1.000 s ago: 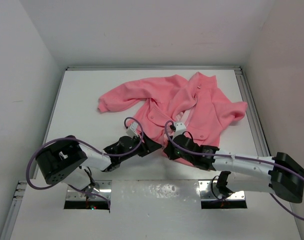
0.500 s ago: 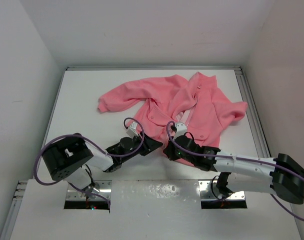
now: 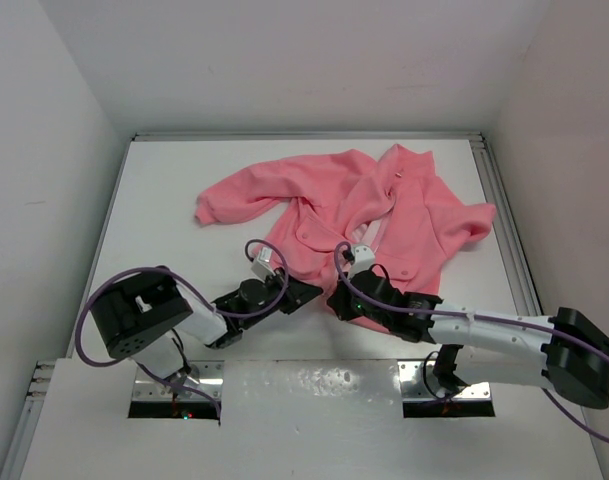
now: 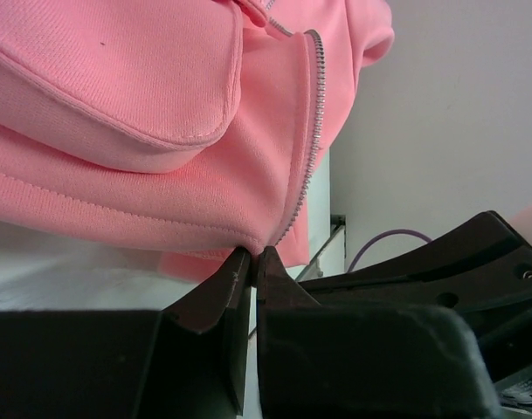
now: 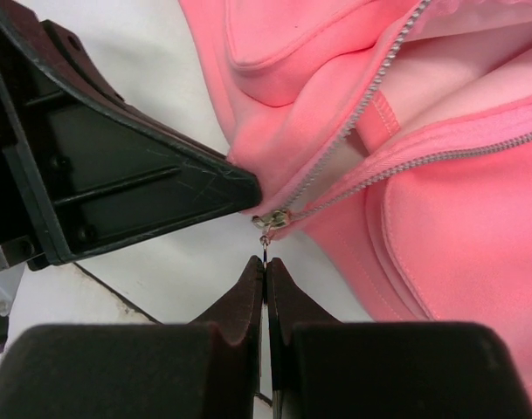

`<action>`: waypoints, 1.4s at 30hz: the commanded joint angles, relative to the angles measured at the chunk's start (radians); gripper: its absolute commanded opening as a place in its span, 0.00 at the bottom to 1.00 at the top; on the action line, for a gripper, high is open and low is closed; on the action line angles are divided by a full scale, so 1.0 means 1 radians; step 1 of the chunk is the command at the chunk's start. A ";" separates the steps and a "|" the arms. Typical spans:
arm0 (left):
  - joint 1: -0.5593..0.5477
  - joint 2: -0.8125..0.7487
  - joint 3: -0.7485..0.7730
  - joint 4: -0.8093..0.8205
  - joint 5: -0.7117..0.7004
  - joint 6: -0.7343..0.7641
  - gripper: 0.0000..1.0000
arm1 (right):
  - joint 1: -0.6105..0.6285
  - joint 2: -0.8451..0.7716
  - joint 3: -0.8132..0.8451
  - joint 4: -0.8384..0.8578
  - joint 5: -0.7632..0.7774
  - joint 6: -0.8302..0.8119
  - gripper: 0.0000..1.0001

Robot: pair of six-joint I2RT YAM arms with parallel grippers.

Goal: Zip up the jacket

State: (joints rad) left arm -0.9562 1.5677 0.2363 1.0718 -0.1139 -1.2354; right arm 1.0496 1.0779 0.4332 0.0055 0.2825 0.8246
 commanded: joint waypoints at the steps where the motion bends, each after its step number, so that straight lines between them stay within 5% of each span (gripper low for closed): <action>1: -0.012 -0.040 -0.020 0.037 -0.020 0.020 0.00 | 0.006 -0.026 0.024 -0.002 0.032 -0.008 0.00; 10: -0.015 -0.204 -0.124 -0.111 0.066 0.070 0.00 | 0.001 0.007 0.162 -0.157 0.308 -0.171 0.00; 25: -0.013 -0.655 -0.196 -0.702 0.010 0.217 0.00 | -0.080 0.054 0.346 -0.248 0.409 -0.328 0.00; 30: -0.013 -0.706 -0.193 -0.743 0.019 0.237 0.00 | -0.088 0.022 0.299 -0.276 0.182 -0.269 0.00; 33: -0.013 -0.715 -0.199 -0.771 0.039 0.244 0.00 | -0.118 0.013 0.272 -0.294 0.328 -0.252 0.00; 36: -0.013 -0.738 -0.207 -0.805 0.043 0.254 0.00 | -0.186 0.001 0.298 -0.305 0.291 -0.251 0.00; 39: -0.013 -0.765 -0.210 -0.805 0.040 0.249 0.00 | -0.186 -0.024 0.270 -0.263 0.114 -0.268 0.00; 42: -0.015 -0.768 -0.193 -0.803 0.039 0.249 0.00 | -0.178 -0.038 0.146 -0.120 -0.265 -0.246 0.00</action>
State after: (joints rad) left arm -0.9627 0.8116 0.0479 0.2672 -0.0895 -1.0027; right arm 0.8608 1.0573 0.6640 -0.2279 0.3386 0.5751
